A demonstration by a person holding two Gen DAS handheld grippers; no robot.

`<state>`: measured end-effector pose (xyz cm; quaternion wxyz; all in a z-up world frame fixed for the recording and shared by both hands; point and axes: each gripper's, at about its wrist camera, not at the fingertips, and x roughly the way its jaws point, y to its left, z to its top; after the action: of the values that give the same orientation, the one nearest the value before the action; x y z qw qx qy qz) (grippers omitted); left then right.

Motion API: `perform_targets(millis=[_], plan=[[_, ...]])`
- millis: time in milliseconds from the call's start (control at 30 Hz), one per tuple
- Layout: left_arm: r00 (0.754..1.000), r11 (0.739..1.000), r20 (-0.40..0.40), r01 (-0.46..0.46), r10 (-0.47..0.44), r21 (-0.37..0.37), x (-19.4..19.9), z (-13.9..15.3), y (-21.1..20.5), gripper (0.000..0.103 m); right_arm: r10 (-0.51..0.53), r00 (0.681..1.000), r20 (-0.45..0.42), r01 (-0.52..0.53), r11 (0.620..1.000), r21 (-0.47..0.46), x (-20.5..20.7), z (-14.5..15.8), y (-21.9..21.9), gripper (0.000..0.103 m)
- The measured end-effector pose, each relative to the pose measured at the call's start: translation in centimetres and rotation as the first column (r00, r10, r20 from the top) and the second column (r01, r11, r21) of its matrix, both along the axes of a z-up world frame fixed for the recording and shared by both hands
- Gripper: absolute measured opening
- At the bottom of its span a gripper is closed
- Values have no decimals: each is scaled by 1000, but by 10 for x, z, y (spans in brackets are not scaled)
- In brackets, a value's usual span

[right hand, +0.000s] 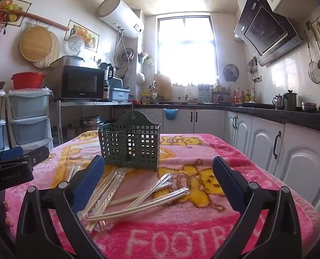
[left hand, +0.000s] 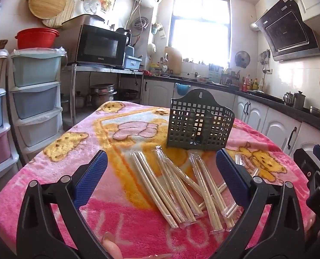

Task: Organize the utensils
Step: 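Move both grippers toward the wrapped chopsticks beside the green caddy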

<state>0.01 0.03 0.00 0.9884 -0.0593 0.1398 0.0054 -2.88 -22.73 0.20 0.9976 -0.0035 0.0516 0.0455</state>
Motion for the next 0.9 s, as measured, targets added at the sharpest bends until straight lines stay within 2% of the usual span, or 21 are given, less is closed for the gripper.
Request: perform_targets(millis=[900], plan=[[1000,1000,8,2,-2,6,-3,1,0,93,-2,1000,1,2,1000,24,1,0,-5,97]])
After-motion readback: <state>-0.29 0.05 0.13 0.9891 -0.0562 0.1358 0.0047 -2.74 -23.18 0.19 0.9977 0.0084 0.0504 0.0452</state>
